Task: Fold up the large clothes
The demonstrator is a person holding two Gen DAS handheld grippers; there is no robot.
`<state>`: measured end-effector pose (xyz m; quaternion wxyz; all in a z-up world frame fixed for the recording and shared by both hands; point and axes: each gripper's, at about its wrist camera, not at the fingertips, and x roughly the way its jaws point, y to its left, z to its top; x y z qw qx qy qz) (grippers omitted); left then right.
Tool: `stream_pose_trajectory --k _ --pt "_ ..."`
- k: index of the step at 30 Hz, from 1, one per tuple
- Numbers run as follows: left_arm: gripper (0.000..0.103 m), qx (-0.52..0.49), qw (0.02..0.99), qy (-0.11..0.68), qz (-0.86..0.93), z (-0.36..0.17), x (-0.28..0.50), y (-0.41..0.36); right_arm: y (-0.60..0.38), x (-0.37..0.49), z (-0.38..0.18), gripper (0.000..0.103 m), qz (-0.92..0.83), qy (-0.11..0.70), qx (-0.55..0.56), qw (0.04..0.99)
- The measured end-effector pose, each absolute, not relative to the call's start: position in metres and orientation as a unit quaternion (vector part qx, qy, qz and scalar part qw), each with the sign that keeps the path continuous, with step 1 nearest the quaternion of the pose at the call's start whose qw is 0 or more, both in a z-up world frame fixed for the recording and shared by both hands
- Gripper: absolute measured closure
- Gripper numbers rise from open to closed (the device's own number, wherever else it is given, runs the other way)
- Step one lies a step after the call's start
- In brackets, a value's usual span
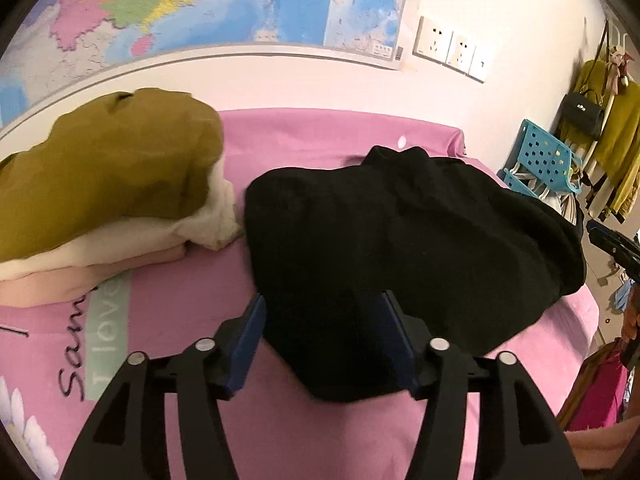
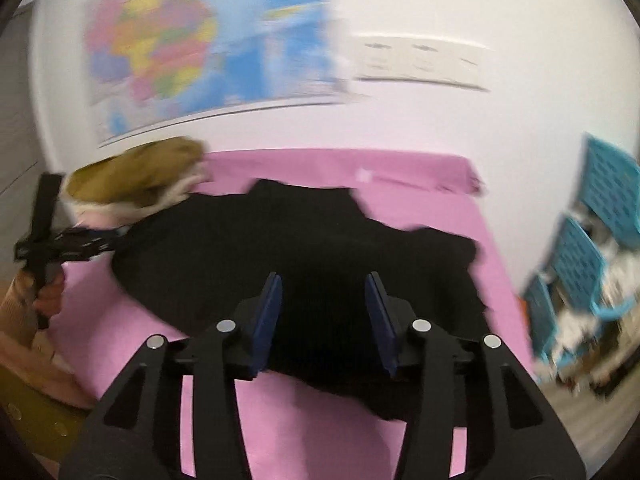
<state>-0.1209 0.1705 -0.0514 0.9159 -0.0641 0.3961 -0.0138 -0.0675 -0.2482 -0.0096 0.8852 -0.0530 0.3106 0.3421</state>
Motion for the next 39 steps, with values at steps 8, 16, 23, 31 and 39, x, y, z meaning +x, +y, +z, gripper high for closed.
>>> stream_pose_trajectory --k 8,16,23,31,39 --pt "0.042 -0.070 0.900 0.429 -0.003 -0.077 -0.118 0.173 -0.166 -0.041 -0.068 0.059 0.391 0.378 -0.116 0.831" --pt "0.042 -0.089 0.900 0.426 0.005 -0.076 -0.107 0.178 -0.175 -0.046 -0.033 0.052 0.400 0.348 -0.074 0.844" --pt "0.040 -0.124 0.900 0.419 0.007 -0.071 -0.121 0.188 -0.118 -0.086 -0.022 0.033 0.474 0.302 -0.169 0.810" --pt "0.035 -0.142 0.895 0.422 0.003 -0.074 -0.142 0.188 -0.050 -0.118 -0.066 0.025 0.479 0.272 -0.328 0.768" --pt "0.034 -0.166 0.888 0.429 -0.006 -0.082 -0.147 0.191 -0.030 -0.123 -0.093 0.024 0.446 0.226 -0.404 0.766"
